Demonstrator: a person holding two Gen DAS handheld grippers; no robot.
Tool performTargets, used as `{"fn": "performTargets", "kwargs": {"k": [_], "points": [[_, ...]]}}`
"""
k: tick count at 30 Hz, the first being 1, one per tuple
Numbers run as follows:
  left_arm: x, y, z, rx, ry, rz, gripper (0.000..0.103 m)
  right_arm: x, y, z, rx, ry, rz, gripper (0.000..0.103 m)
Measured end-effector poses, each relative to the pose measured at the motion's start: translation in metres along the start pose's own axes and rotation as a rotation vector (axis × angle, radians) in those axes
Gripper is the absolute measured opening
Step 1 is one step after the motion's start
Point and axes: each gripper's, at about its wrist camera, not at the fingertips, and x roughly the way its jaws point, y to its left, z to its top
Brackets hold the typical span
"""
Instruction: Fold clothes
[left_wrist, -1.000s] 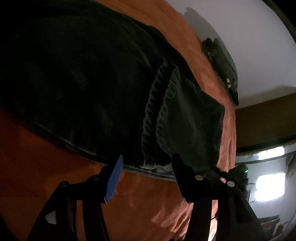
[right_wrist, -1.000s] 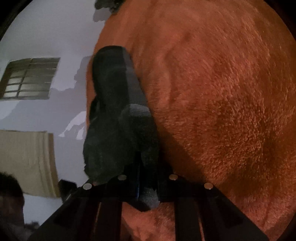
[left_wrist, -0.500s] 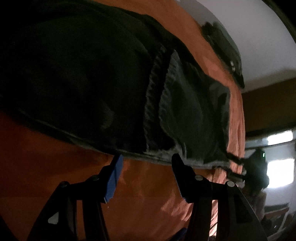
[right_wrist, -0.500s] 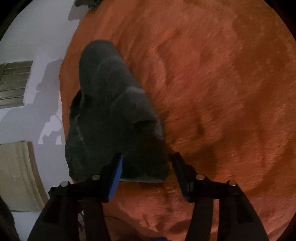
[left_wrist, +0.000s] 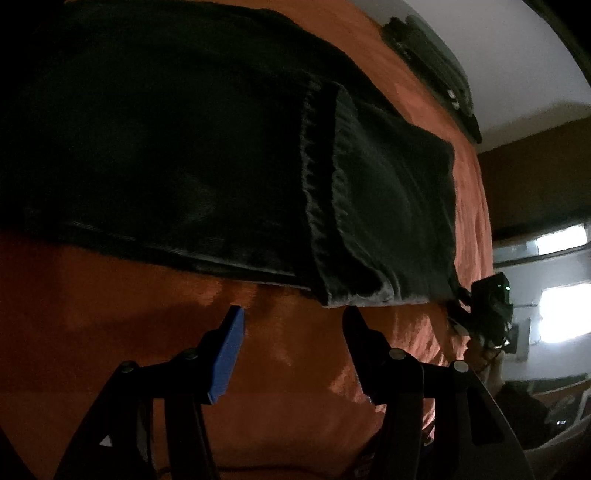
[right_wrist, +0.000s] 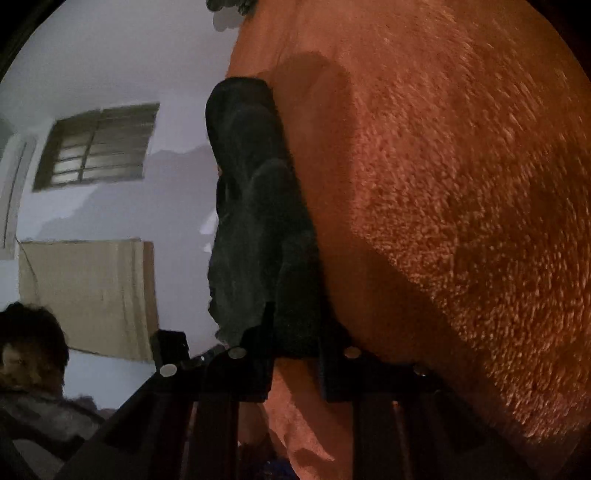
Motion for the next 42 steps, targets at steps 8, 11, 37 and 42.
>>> {"fn": "performTargets", "kwargs": {"k": [8, 11, 37, 42], "points": [[-0.005, 0.002, 0.016, 0.013, 0.056, 0.010, 0.056, -0.003, 0.061, 0.011, -0.181, 0.015, -0.491, 0.039], [-0.013, -0.013, 0.041, 0.105, 0.055, 0.050, 0.056, 0.003, 0.102, 0.032, -0.331, -0.056, -0.625, 0.044], [0.013, -0.027, 0.147, 0.177, -0.162, 0.023, 0.058, 0.078, 0.074, 0.152, -0.132, -0.279, -0.376, 0.016], [0.002, -0.027, 0.135, 0.236, -0.178, 0.066, 0.058, 0.061, 0.098, 0.142, -0.127, -0.376, -0.412, 0.022]]}}
